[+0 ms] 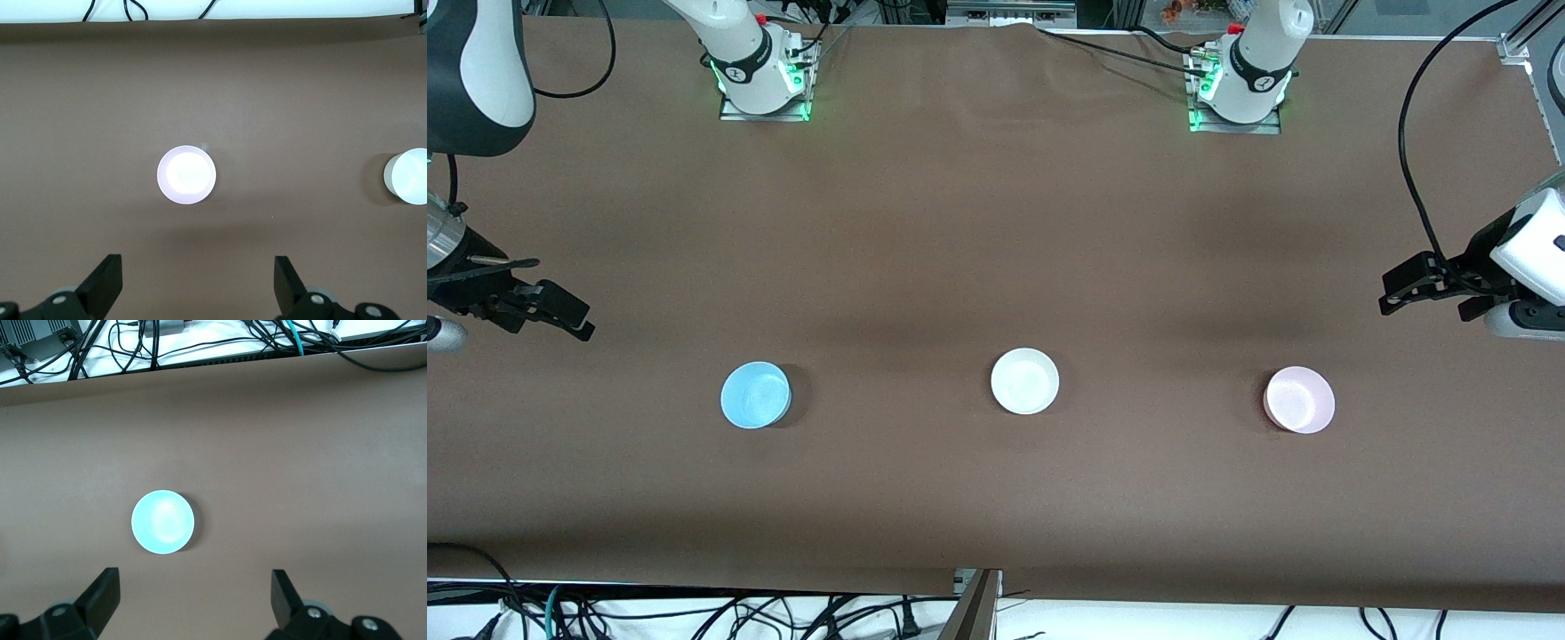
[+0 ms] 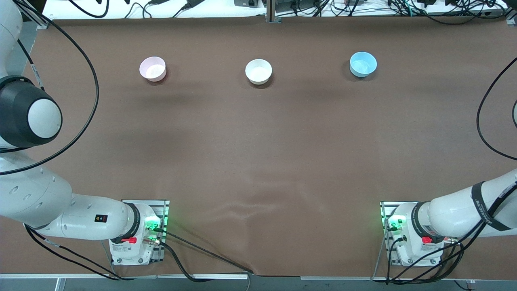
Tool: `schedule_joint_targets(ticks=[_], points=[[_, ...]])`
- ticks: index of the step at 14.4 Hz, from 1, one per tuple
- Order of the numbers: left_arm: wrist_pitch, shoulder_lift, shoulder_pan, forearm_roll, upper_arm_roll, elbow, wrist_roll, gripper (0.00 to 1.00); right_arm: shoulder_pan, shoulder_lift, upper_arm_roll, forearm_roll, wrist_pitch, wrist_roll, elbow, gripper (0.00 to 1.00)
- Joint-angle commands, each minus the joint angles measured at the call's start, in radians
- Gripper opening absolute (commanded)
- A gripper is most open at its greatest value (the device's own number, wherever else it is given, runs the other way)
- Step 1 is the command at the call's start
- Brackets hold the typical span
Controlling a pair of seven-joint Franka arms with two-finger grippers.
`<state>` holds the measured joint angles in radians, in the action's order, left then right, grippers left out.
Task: Stack pink and blue bowls on white bowl
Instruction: 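Move the left gripper down over the pink bowl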
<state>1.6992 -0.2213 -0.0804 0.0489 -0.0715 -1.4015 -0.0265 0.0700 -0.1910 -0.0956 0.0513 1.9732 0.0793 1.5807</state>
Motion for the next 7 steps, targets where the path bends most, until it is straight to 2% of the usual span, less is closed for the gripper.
schedule_joint_targets(ticks=[1, 7], points=[[-0.007, -0.015, 0.002, -0.021, 0.002, 0.03, -0.013, 1.0, 0.001, 0.012, 0.001, 0.009, -0.014, -0.012, -0.002, 1.0], [0.006, -0.045, 0.019, -0.007, 0.001, 0.027, -0.012, 1.0, -0.001, 0.01, 0.001, 0.01, -0.014, -0.01, -0.002, 1.0]])
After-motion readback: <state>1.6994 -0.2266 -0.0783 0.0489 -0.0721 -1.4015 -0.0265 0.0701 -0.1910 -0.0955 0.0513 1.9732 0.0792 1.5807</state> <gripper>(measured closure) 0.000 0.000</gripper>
